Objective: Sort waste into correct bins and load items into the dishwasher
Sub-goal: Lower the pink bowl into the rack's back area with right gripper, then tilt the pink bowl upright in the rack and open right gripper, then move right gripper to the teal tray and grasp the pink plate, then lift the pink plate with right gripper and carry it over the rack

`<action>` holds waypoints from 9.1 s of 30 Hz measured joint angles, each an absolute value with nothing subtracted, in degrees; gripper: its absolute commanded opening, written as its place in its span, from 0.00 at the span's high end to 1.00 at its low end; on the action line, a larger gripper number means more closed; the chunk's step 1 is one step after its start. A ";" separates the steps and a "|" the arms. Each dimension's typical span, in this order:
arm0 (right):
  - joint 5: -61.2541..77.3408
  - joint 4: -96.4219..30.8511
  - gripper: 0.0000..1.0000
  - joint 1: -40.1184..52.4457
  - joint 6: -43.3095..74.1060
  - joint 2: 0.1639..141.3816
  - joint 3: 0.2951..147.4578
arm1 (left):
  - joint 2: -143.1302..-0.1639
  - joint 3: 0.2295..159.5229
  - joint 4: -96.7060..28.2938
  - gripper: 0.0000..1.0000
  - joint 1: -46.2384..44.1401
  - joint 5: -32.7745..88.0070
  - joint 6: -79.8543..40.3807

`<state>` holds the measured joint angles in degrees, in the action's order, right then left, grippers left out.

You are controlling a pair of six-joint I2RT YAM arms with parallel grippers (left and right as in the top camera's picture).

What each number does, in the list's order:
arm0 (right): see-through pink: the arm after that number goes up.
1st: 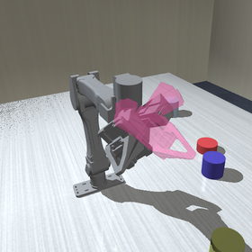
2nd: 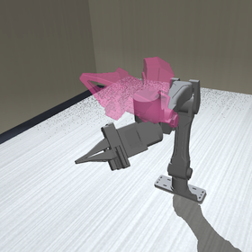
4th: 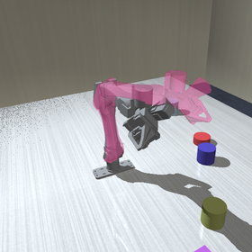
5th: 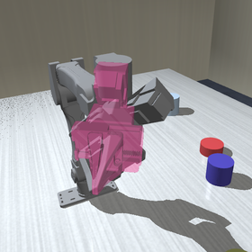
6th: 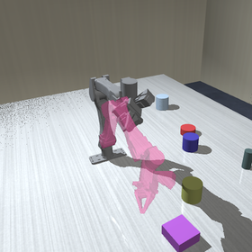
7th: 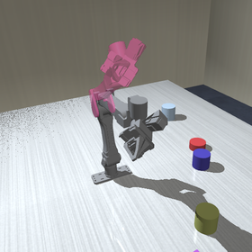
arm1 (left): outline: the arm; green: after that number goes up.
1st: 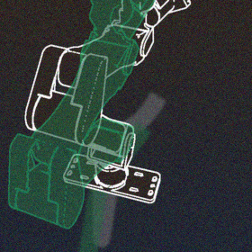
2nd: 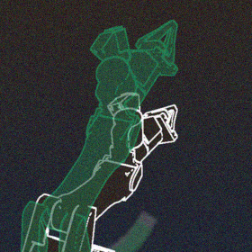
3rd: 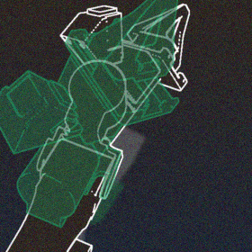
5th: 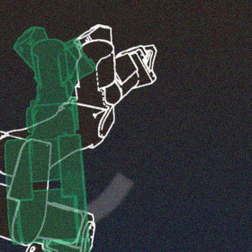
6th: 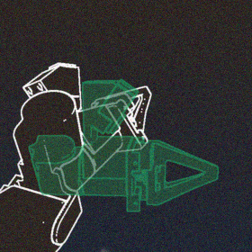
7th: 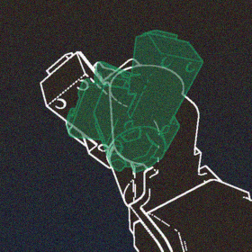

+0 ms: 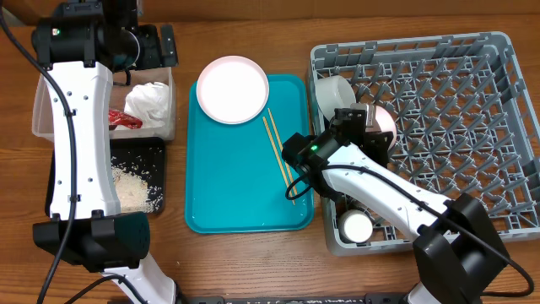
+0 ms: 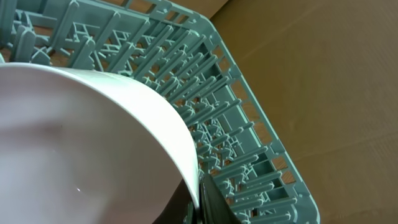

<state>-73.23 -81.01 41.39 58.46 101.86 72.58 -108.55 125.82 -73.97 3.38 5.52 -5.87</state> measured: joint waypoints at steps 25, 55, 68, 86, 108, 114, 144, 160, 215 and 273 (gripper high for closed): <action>-72.23 -78.83 0.90 41.41 55.99 101.93 69.67 | -108.55 125.82 -73.95 0.00 3.38 5.52 -5.87; -47.99 -85.01 0.32 44.18 55.35 101.73 80.73 | -108.55 125.82 -73.97 0.00 3.38 5.52 -5.87; -15.68 -64.90 0.27 12.27 32.82 90.15 89.65 | -108.55 125.82 -73.95 0.00 3.38 5.52 -5.87; 13.52 -60.12 0.45 -4.34 3.22 99.04 83.99 | -108.55 125.82 -73.97 0.00 3.38 5.50 -5.87; 14.66 -56.14 0.96 -4.36 2.83 100.03 79.92 | -108.55 125.82 -73.97 0.00 2.76 5.52 -5.87; 11.29 -57.23 0.96 -4.36 5.56 96.14 79.90 | -108.55 125.82 -73.95 0.00 2.44 5.52 -5.87; -59.27 -84.66 0.96 35.14 54.02 88.97 79.85 | -108.55 125.82 -73.95 0.00 1.85 5.52 -5.87; -74.19 -87.02 0.96 40.42 57.98 109.60 79.83 | -108.55 125.82 -73.97 0.00 1.85 5.52 -5.87; -3.46 -27.86 0.68 34.48 33.89 132.99 102.74 | -108.55 125.82 -73.97 0.00 1.85 5.52 -5.87; -63.40 -43.88 0.96 18.79 -2.90 103.04 87.61 | -108.55 125.82 -73.95 0.00 1.85 5.50 -5.87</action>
